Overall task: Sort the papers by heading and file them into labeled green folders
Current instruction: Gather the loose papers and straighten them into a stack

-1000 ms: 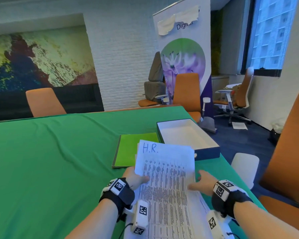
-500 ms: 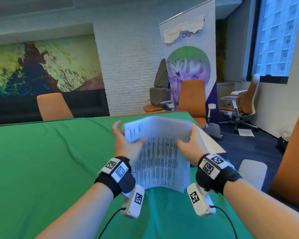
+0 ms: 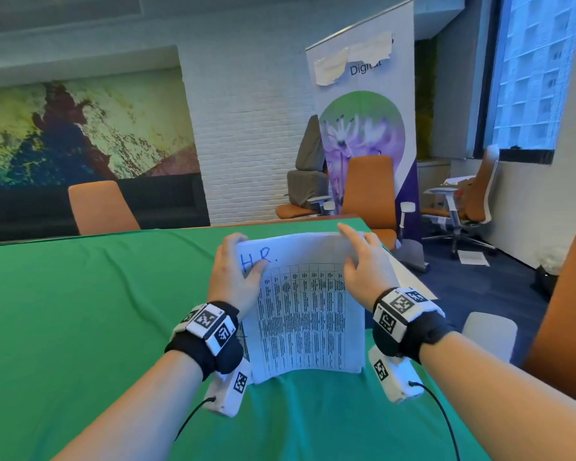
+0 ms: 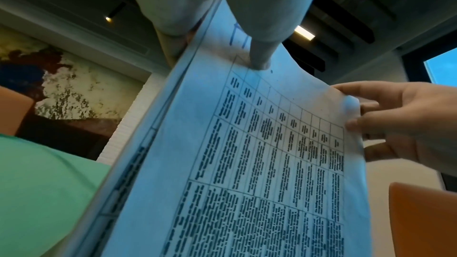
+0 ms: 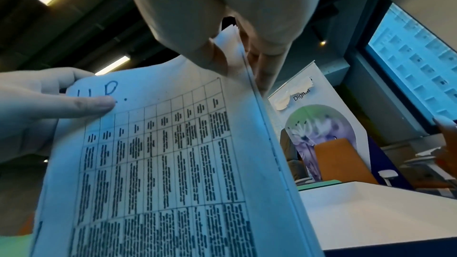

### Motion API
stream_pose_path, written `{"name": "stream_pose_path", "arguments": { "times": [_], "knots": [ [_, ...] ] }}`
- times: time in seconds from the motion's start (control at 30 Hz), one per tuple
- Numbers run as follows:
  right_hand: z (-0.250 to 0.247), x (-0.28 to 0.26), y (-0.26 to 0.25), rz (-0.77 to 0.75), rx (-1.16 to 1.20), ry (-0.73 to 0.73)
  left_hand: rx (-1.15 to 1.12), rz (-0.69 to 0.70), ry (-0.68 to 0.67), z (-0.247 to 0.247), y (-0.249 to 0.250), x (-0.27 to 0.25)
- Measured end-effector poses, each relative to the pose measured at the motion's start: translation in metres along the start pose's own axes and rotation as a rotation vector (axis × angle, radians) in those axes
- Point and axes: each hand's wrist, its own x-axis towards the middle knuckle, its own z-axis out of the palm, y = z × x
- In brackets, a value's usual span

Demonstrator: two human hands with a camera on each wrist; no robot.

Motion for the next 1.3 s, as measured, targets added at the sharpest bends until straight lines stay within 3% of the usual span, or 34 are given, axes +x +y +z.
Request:
{"name": "stream_pose_path", "arguments": {
  "times": [0.13,0.23,0.4,0.5,0.63,0.83,0.97,1.1,1.3],
  "knots": [
    [0.004,0.000,-0.010,-0.104,0.099,0.125,-0.070,0.018,0.026,0.002,0.004,0.000],
    [0.011,-0.006,-0.009,-0.070,0.199,0.181,-0.139,-0.013,0.058,0.005,0.005,-0.003],
    [0.010,-0.017,0.000,0.140,0.396,0.133,-0.142,-0.057,0.004,0.001,0.003,-0.013],
    [0.013,-0.018,0.007,0.219,0.442,0.084,-0.292,-0.208,0.020,0.002,0.005,-0.016],
    [0.023,-0.032,0.018,0.356,0.427,-0.091,-0.333,-0.370,-0.135,0.009,-0.002,-0.036],
    [0.026,-0.048,0.021,0.336,0.501,-0.011,-0.373,-0.411,-0.064,0.013,-0.004,-0.043],
    [0.035,-0.067,0.036,0.390,0.384,-0.196,-0.331,-0.502,-0.164,0.020,-0.020,-0.060],
    [0.039,-0.076,0.039,0.436,0.510,-0.112,-0.330,-0.522,-0.211,0.020,-0.027,-0.071],
    [0.047,-0.080,0.033,0.402,0.598,-0.108,-0.317,-0.470,-0.313,0.012,-0.016,-0.074]
  ]
}}
